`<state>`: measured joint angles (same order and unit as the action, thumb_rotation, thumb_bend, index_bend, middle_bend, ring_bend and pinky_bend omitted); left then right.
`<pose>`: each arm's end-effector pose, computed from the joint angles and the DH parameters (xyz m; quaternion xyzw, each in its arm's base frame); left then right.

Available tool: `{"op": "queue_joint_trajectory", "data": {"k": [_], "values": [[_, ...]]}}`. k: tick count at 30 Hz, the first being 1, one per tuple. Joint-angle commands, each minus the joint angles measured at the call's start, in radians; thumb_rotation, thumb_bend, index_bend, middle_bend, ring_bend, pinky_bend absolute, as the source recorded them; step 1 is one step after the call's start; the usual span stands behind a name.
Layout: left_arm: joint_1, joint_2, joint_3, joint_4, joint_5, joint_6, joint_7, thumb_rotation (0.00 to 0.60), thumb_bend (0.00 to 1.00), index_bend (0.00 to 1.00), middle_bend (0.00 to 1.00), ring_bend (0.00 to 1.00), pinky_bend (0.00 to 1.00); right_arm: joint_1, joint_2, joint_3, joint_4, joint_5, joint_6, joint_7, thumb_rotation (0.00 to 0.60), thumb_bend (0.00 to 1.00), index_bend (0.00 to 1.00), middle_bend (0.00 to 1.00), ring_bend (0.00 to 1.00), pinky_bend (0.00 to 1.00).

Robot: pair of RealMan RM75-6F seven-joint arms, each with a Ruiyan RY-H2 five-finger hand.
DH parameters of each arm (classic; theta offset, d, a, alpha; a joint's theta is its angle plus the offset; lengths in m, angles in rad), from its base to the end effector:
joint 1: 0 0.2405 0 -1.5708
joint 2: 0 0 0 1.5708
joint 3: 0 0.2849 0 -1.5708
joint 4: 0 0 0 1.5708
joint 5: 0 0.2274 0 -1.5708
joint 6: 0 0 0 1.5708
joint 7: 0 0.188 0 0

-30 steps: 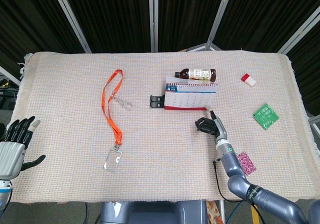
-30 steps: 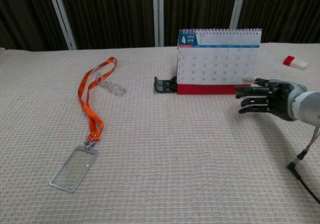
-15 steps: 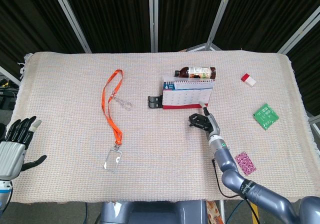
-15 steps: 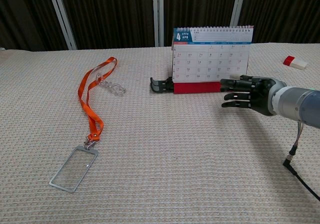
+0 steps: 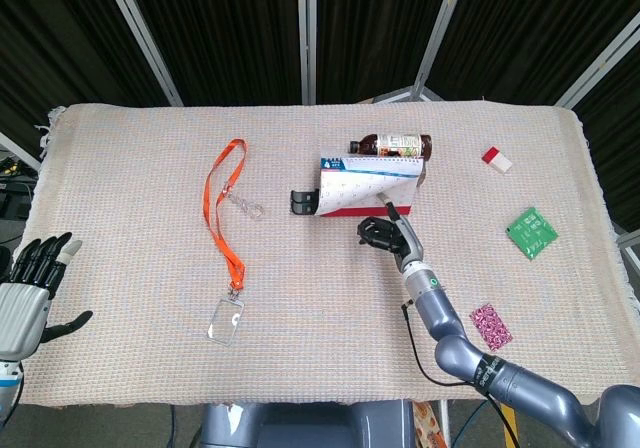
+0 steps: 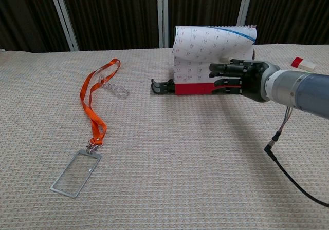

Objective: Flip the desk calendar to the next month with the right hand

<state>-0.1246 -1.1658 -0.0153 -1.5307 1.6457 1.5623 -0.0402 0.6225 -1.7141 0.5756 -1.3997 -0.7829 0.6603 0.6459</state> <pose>-0.3202 0.2325 0.1427 -0.6334 -0.3343 -0.4390 0.5426 -0.1628 -0.4397 -0.0730 0.2153 -0.8183 0.5188 0.1220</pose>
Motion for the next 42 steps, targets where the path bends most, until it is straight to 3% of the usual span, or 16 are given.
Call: {"op": "queue_joint_trajectory", "data": {"k": [1,5,7,11,16,22,29,36,39,42], "values": [[0.001,0.001,0.0,0.001,-0.001,0.001,-0.002,0.6,0.09,0.0,0.0,0.0,0.0,-0.002,0.054,0.015,-0.116,-0.032,0.098,-0.078,0.6,0.33,0.1,0.57,0.6,0.48],[0.003,0.002,-0.001,0.002,-0.004,0.004,-0.007,0.6,0.09,0.0,0.0,0.0,0.0,-0.015,0.115,0.02,-0.219,-0.061,0.212,-0.182,0.6,0.33,0.24,0.48,0.53,0.41],[0.003,0.002,0.0,0.002,-0.005,0.004,-0.009,0.6,0.09,0.0,0.0,0.0,0.0,-0.019,0.149,0.024,-0.258,-0.076,0.258,-0.233,0.6,0.33,0.29,0.41,0.45,0.32],[0.004,0.002,0.0,0.0,-0.009,0.001,-0.001,0.6,0.09,0.0,0.0,0.0,0.0,-0.018,0.222,0.021,-0.301,-0.108,0.323,-0.355,0.6,0.33,0.33,0.35,0.32,0.18],[0.004,0.001,-0.002,-0.006,-0.013,-0.001,0.015,0.6,0.09,0.0,0.0,0.0,0.0,0.016,0.284,-0.008,-0.263,-0.087,0.341,-0.523,0.6,0.33,0.27,0.24,0.14,0.04],[0.001,-0.007,-0.003,-0.006,-0.019,-0.012,0.035,0.6,0.09,0.0,0.0,0.0,0.0,0.071,0.28,-0.051,-0.144,-0.097,0.331,-0.63,0.6,0.3,0.12,0.15,0.02,0.0],[-0.006,-0.014,-0.01,0.001,-0.042,-0.033,0.044,0.6,0.09,0.0,0.0,0.0,0.0,0.139,0.247,-0.103,0.014,-0.099,0.229,-0.657,0.6,0.25,0.02,0.13,0.0,0.0],[-0.012,-0.018,-0.013,0.007,-0.053,-0.046,0.048,0.6,0.09,0.0,0.0,0.0,0.0,0.166,0.228,-0.143,0.098,-0.1,0.128,-0.613,0.6,0.24,0.01,0.13,0.0,0.0],[-0.011,-0.019,-0.013,0.009,-0.053,-0.045,0.047,0.6,0.09,0.0,0.0,0.0,0.0,0.158,0.225,-0.143,0.103,-0.161,0.18,-0.589,0.6,0.24,0.0,0.09,0.0,0.0],[-0.01,-0.019,-0.014,0.013,-0.056,-0.044,0.04,0.6,0.09,0.0,0.0,0.0,0.0,0.089,0.267,-0.175,0.03,-0.352,0.362,-0.541,0.6,0.24,0.0,0.08,0.0,0.0]]}}
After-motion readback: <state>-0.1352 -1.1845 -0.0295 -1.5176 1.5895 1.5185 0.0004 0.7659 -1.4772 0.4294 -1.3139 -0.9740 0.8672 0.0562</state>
